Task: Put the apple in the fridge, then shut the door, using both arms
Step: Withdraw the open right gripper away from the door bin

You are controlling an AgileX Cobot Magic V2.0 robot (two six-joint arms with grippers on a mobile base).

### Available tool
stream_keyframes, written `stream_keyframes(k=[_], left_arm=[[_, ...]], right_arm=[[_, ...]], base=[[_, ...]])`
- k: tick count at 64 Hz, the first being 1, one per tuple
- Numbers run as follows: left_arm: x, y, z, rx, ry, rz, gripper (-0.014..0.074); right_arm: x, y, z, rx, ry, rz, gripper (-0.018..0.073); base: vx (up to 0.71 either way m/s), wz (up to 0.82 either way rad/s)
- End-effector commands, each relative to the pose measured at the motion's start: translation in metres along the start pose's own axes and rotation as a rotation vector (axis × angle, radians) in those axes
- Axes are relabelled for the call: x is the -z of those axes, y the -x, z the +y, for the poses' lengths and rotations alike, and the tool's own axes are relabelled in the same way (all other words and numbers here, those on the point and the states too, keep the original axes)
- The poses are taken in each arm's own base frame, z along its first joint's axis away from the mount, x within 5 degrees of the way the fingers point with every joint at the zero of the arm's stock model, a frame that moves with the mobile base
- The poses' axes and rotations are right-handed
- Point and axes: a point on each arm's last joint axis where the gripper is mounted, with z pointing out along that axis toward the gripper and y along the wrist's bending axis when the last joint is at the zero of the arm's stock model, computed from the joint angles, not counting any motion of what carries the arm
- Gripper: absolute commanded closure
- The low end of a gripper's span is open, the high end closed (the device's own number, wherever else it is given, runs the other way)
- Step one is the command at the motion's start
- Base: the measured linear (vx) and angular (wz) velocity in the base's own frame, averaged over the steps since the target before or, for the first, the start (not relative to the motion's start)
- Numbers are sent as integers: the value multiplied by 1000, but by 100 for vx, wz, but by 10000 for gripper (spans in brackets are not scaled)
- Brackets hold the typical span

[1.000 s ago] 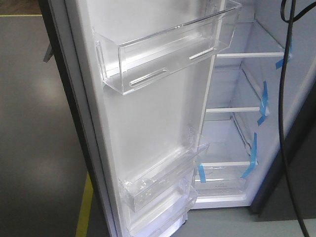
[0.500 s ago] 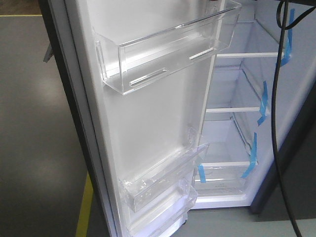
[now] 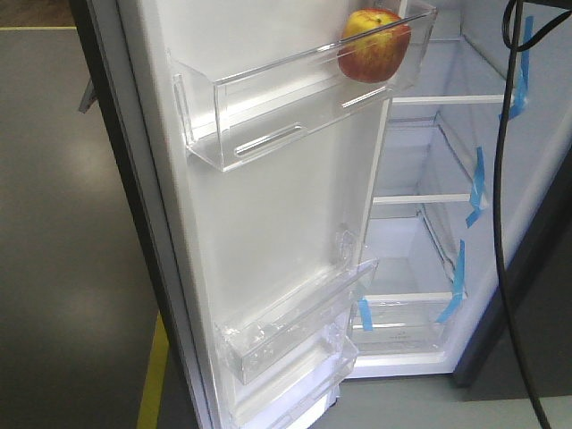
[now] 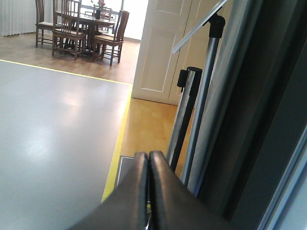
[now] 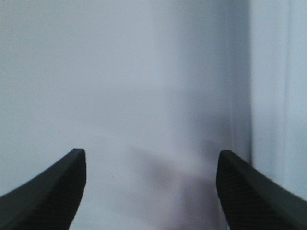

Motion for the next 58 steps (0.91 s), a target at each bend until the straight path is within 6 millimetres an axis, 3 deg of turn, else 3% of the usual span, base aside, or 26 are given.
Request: stream_keyframes(k=[1,8,16,32,46,58], left_arm=[[0,-2,1,11,-13,-64,602],[0,-2,1,11,-13,-64,602],[0,-2,1,11,-13,-64,602],[0,-2,1,11,-13,-64,602],[0,-2,1,11,-13,-64,602],[0,-2,1,11,-13,-64,602]], right_arm=[[14,29,19,25,14,-105,16],[17,32,24,31,25,-111,44],[27,42,38,59,50,-127,141],[61,66,87,194,127,-126,575],[97,78,131,337,124,-73,563],[119,75,142,366,-30,74,563]], base=[[0,0],[0,0],[0,0],[0,0],[0,0],[0,0]])
